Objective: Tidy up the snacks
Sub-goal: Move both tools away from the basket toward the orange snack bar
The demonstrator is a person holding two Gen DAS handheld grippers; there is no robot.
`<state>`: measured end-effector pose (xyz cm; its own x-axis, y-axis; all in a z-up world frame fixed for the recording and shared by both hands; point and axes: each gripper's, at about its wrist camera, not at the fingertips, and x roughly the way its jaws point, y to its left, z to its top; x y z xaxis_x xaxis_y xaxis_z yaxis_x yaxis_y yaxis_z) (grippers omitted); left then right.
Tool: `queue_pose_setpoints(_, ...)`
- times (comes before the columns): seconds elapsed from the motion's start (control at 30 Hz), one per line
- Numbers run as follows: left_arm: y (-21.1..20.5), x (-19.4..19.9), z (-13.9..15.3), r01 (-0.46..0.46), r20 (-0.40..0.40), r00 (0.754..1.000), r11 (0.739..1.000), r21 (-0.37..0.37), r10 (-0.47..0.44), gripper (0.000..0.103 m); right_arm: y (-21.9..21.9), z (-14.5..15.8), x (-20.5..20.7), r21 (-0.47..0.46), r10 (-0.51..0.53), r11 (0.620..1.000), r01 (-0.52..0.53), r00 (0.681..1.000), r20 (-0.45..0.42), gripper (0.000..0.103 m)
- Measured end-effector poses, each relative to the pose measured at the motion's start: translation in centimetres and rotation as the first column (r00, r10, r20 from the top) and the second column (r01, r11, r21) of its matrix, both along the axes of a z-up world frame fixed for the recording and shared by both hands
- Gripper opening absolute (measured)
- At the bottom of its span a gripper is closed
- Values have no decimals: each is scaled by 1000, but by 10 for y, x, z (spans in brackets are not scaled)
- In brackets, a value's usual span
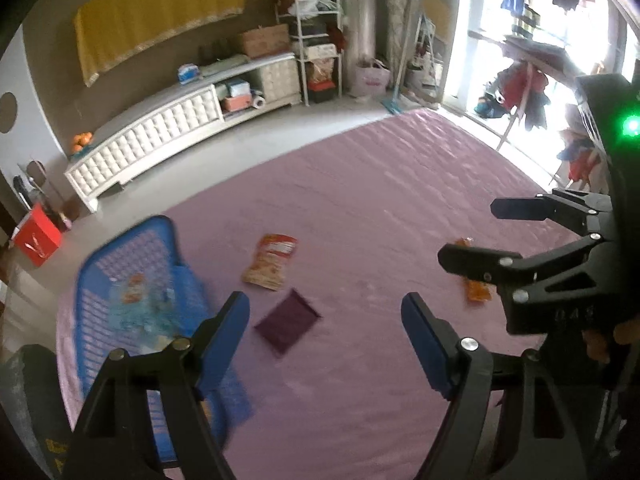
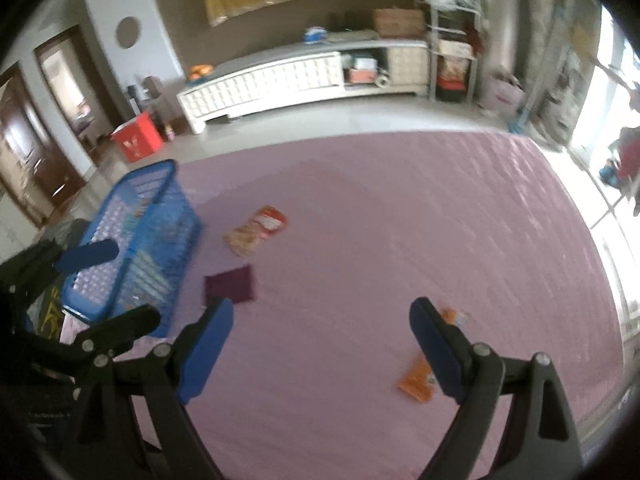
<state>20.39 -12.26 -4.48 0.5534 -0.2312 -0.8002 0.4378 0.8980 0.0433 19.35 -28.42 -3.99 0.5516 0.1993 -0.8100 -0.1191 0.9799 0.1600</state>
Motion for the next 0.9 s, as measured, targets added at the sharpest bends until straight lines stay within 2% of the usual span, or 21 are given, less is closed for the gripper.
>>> queue_pose_setpoints(0.1, -15, 1, -17, -20, -29, 999, 1000, 6, 20, 77, -23, -16, -2, 29, -54, 998, 55, 998, -29, 92)
queue_pose_setpoints(0.33, -44, 1, -67, -36, -98, 995, 999, 2, 36, 77, -53, -47, -6, -20, -133, 991, 132, 989, -70, 92)
queue_pose_setpoints(0.4, -46, 0, -75, -43, -114, 993, 999, 1, 43, 77, -59, -56, -4, -50, -152, 988, 148, 985, -79, 92)
queue_pose_setpoints(0.63, -47, 7, -93, -63, -143, 988, 998, -5, 62, 77, -72, -88, 5, -50, -183, 983, 177, 970, -160, 92)
queue_pose_setpoints(0.7, -47, 10, -100, -63, -153, 986, 998, 2, 62, 77, -72, -94, 7, -80, -191, 980, 180, 968, -166, 92)
queue_pose_setpoints(0.73, -47, 11, -103, -62, -155, 986, 998, 7, 62, 77, -72, -96, 8, -86, -190, 980, 178, 968, -163, 90)
queue_pose_setpoints(0.8, -47, 12, -109, -59, -167, 984, 998, 16, 60, 77, -72, -102, 13, -85, -187, 981, 175, 967, -171, 74)
queue_pose_setpoints(0.9, -47, 15, -116, -55, -183, 981, 998, 17, 57, 77, -73, -118, 22, -106, -186, 981, 165, 953, -239, 55)
